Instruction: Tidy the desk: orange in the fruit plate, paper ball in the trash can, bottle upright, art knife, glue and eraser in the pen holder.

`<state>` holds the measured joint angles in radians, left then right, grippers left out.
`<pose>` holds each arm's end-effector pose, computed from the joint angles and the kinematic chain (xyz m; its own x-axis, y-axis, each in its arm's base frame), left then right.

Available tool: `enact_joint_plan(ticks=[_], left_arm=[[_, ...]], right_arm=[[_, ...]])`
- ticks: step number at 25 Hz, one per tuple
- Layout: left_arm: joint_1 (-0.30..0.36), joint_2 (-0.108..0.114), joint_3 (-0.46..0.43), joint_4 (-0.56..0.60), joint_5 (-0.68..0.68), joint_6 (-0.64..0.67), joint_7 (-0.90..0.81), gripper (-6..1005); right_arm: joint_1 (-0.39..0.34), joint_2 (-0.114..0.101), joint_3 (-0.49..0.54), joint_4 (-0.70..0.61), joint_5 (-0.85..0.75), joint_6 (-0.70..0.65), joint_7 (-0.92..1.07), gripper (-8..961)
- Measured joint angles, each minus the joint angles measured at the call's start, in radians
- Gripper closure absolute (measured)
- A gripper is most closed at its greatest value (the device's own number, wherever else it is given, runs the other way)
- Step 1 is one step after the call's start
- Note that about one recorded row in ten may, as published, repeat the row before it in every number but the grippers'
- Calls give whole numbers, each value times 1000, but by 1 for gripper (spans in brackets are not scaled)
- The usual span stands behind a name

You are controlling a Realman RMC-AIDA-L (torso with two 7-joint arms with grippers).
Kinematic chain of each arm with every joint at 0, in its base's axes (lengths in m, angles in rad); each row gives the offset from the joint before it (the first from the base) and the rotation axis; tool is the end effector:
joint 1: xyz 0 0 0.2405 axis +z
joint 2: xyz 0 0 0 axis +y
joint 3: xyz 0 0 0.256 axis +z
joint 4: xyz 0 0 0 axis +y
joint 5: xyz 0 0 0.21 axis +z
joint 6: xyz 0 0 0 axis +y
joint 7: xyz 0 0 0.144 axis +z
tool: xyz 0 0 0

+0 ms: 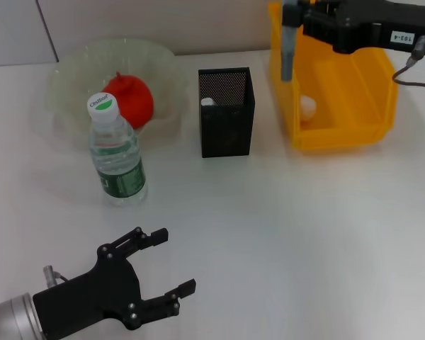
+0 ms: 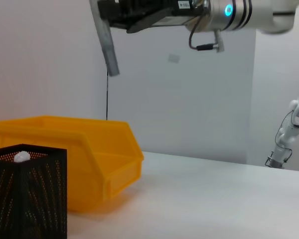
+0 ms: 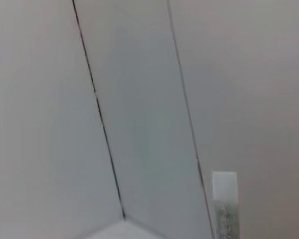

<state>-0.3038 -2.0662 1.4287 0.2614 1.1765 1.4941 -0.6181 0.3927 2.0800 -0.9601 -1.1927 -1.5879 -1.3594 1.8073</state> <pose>-0.2915 0.2256 -0.0776 0.7757 0.0747 0.6266 0.2837 -0.9283 -0.2405 0.1847 0.3611 0.0820 0.6736 -0.2081 -0.7092 -0.5343 -0.8000 -0.2728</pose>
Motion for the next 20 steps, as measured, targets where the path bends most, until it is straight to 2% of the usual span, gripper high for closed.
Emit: enact_joint_plan(ticks=[1, 3, 4, 5, 8, 9, 10, 20], left_arm=[[0, 0, 0, 0, 0, 0, 0, 139], [-2, 0, 1, 1, 0, 3, 0, 139], [-3, 0, 1, 1, 0, 9, 0, 139], [-3, 0, 1, 1, 0, 12, 0, 139], [-3, 0, 1, 1, 0, 20, 0, 139], [-3, 0, 1, 1, 0, 23, 0, 139], [-3, 0, 1, 1, 0, 25, 0, 139], [-3, 0, 1, 1, 0, 39, -14, 138]], right_arm=[[0, 0, 0, 0, 0, 0, 0, 817], [9, 0, 17, 112, 96, 4, -136, 817], [22, 0, 24, 208, 165, 4, -255, 817], [22, 0, 24, 208, 165, 4, -255, 818], [52, 0, 25, 350, 238, 8, -411, 820], [79, 0, 25, 456, 288, 10, -505, 821], [79, 0, 25, 456, 288, 10, -505, 822], [225, 7, 12, 848, 463, 20, -966, 810]])
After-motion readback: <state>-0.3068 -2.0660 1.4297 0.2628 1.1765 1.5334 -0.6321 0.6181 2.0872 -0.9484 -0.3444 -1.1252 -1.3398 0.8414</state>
